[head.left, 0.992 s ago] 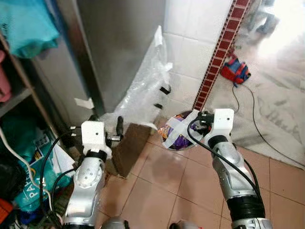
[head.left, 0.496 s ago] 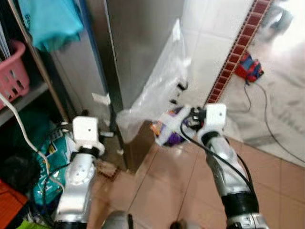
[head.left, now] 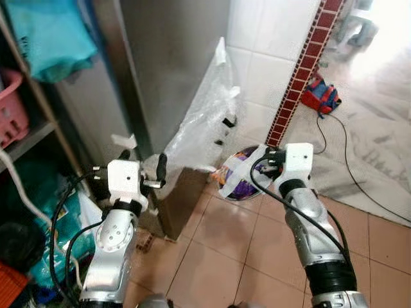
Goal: Restocking fridge
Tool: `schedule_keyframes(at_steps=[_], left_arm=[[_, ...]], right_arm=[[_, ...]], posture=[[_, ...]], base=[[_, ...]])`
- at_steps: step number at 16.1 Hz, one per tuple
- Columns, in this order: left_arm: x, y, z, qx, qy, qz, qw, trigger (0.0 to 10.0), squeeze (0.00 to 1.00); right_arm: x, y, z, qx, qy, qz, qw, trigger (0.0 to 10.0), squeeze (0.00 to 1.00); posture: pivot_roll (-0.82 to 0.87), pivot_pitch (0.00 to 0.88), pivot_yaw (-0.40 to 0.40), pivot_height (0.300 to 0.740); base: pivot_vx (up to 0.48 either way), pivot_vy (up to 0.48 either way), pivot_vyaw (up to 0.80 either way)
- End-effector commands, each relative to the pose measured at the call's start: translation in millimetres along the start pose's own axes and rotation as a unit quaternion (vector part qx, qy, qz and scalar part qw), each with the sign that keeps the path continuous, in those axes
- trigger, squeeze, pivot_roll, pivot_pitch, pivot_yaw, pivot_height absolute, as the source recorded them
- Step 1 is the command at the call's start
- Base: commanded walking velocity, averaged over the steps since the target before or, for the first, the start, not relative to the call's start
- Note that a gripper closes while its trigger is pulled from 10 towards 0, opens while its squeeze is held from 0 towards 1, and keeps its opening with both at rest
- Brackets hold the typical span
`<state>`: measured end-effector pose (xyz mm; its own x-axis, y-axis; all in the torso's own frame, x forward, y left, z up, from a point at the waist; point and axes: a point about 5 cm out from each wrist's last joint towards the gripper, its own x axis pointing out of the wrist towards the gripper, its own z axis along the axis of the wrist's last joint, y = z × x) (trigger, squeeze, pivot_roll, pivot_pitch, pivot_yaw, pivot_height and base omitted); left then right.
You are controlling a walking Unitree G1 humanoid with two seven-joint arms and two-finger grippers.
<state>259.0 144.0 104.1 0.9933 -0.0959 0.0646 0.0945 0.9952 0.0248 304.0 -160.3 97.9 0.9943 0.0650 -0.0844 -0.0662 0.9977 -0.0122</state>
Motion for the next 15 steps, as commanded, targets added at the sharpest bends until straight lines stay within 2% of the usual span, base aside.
schedule_keyframes(at_steps=[1, 5, 8, 11, 14, 15], left_arm=[[0.3, 1.9, 0, 0.002, 0.002, 0.005, 1.0, 10.0, 0.0], [2.7, 10.2, 4, 0.012, -0.011, 0.049, 0.999, 10.0, 0.0], [8.2, 14.1, 5, 0.012, -0.011, 0.053, 0.998, 10.0, 0.0], [30.7, 11.2, 7, -0.002, -0.013, 0.048, 0.999, 10.0, 0.0], [48.6, 11.8, 15, -0.003, -0.026, 0.053, 0.998, 10.0, 0.0], [58.3, 16.0, 18, 0.0, -0.033, 0.062, 0.998, 10.0, 0.0]], right_arm=[[3.4, 1.8, 12, 0.0, -0.024, 0.003, 1.0, 10.0, 0.0], [0.9, 1.0, 10, -0.002, -0.021, 0.004, 1.0, 10.0, 0.0], [-2.3, -1.5, 9, -0.003, -0.019, 0.001, 1.0, 10.0, 0.0], [-9.3, -5.7, 13, -0.008, -0.025, -0.006, 1.0, 10.0, 0.0], [-27.6, -13.5, 14, -0.032, -0.023, 0.008, 0.999, 10.0, 0.0], [-38.1, -23.0, 9, -0.041, -0.01, 0.0, 0.999, 10.0, 0.0]], posture=[[0.1, 0.023, -0.029, 0.74], [0.09, 0.033, -0.029, 0.74], [0.08, 0.045, -0.031, 0.74], [0.06, 0.068, -0.035, 0.74], [0.03, 0.085, -0.036, 0.74], [0.02, 0.093, -0.036, 0.74]], base=[[0.0, 0.0, 0.0], [0.0, 0.0, 0.0], [0.0, 0.0, 0.0], [0.0, 0.0, 0.0], [0.0, 0.0, 0.0], [0.0, 0.0, 0.0]])
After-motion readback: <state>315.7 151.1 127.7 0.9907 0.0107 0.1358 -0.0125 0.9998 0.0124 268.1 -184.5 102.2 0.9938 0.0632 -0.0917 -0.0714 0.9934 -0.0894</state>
